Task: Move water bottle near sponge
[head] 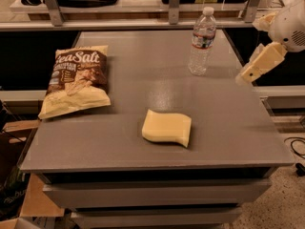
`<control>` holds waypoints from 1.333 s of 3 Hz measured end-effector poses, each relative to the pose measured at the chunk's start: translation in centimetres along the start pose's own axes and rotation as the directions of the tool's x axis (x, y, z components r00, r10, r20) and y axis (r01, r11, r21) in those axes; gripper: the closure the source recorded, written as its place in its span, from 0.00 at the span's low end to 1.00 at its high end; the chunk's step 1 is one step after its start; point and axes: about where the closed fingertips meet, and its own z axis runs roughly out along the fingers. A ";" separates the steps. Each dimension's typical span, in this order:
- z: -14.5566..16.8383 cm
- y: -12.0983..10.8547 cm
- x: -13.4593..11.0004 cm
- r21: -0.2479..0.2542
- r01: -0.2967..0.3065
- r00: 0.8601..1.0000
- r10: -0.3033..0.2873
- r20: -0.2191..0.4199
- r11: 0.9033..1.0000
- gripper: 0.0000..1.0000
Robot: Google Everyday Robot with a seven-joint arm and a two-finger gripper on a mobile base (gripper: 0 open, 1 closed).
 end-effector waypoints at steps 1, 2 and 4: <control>1.6 -0.5 -1.1 -0.071 0.063 0.997 -0.059 0.057 0.996 0.00; 4.2 -1.0 -2.1 -0.155 0.136 0.984 -0.115 0.135 0.978 0.00; 7.0 -3.2 -2.0 -0.142 0.167 0.954 -0.123 0.275 0.976 0.00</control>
Offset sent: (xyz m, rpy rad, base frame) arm 0.0531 0.0442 -0.0312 0.1443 0.0278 0.3700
